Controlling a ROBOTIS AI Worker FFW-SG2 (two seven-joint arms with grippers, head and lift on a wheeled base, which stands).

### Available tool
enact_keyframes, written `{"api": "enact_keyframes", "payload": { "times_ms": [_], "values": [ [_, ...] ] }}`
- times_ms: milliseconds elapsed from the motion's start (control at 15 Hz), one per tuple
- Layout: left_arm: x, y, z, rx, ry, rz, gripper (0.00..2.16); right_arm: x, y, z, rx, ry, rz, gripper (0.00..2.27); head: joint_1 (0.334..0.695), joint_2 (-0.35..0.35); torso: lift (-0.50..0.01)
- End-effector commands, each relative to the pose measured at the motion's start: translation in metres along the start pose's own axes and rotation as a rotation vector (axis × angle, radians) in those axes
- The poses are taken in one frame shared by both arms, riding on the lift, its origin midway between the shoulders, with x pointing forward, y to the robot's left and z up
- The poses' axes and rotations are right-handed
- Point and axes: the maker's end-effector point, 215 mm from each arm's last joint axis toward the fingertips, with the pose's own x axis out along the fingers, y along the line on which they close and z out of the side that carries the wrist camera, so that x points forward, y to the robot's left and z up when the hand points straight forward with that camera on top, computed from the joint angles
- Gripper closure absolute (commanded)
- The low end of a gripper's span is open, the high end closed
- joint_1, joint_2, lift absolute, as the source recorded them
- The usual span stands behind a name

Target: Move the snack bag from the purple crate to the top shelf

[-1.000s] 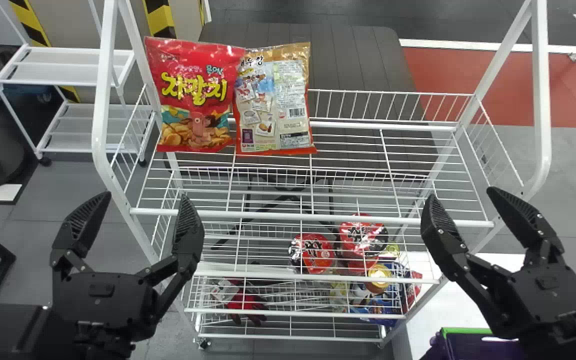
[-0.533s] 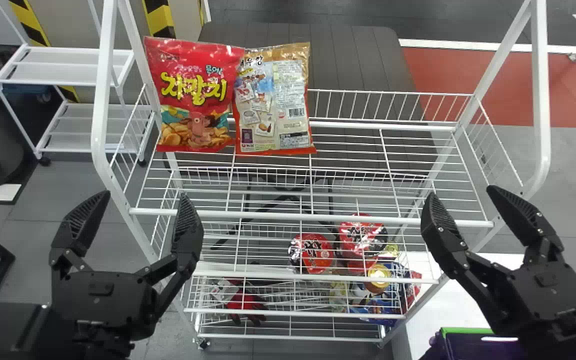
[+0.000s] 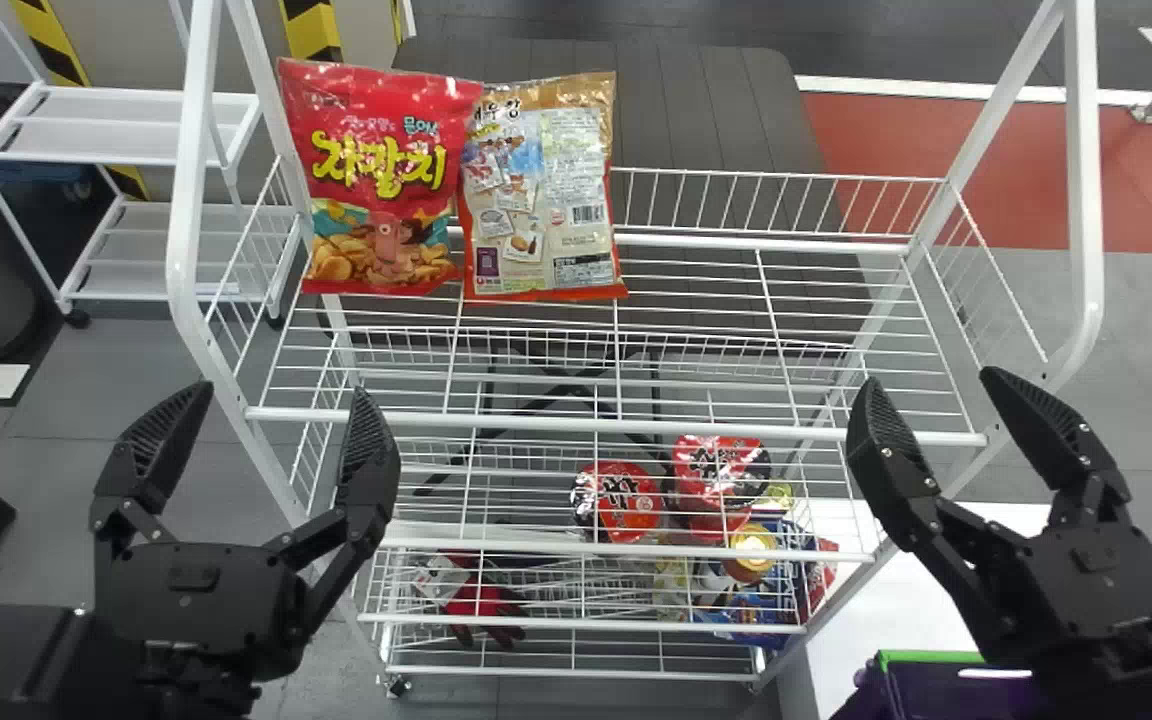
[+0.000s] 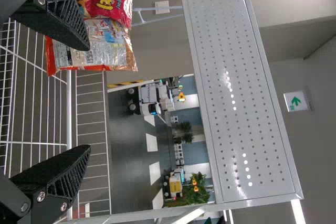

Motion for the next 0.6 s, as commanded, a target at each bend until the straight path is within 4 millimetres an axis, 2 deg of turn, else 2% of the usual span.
{"api": "enact_keyframes", "payload": {
  "times_ms": [0,533],
  "values": [
    [-0.0003,0.0004,0.0001,0.001,0.000,0.000,0.11,-0.0002,-0.0001,0.0011,-0.002,-0.004,0.000,0.17,0.695,-0.056,-0.028],
    [-0.0001,-0.0003,-0.0002,0.002,0.000,-0.002,0.11,-0.0011,0.0008,0.0034,-0.009,-0.012,0.003,0.17,0.695,-0.057,-0.060]
  ]
}}
